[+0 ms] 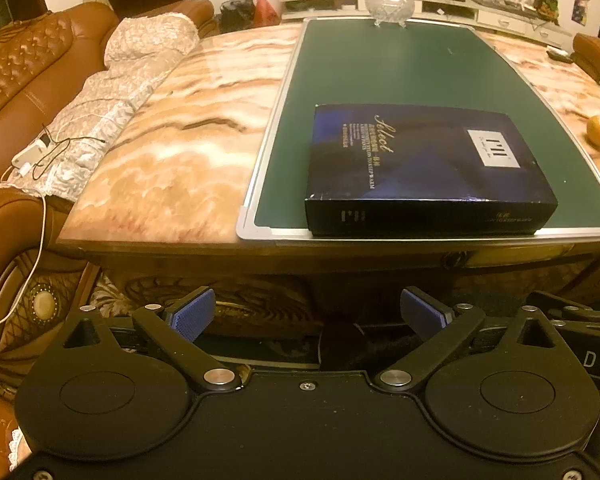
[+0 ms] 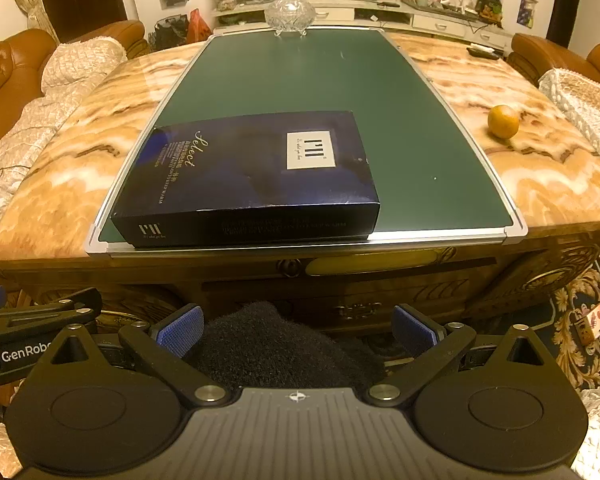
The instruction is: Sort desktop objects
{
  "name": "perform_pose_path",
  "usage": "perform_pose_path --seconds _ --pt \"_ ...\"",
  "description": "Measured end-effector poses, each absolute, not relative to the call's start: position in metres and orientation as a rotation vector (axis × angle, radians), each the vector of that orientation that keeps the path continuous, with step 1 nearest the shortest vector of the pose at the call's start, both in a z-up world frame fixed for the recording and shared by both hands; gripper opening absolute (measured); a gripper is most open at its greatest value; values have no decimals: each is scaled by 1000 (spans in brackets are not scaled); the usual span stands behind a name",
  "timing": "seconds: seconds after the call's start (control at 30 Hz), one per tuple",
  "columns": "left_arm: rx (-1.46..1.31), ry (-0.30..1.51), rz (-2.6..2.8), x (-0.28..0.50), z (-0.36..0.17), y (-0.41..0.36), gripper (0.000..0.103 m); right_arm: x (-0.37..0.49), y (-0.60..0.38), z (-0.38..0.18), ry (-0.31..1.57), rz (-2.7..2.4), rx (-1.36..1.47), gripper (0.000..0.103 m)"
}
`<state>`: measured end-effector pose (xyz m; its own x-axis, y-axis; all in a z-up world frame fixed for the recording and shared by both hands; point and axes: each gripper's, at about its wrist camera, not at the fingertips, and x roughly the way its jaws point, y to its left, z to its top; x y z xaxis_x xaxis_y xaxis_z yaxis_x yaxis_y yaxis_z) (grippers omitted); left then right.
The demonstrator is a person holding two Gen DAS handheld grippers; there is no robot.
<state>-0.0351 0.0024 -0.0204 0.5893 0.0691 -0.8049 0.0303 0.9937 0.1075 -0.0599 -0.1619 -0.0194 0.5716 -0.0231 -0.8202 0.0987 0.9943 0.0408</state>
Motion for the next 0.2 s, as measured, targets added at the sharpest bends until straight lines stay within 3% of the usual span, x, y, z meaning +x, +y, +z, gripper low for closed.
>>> perform_pose_path --seconds 0.2 --pt "100 949 18 -34 -20 5 101 -60 -162 -19 960 -71 92 103"
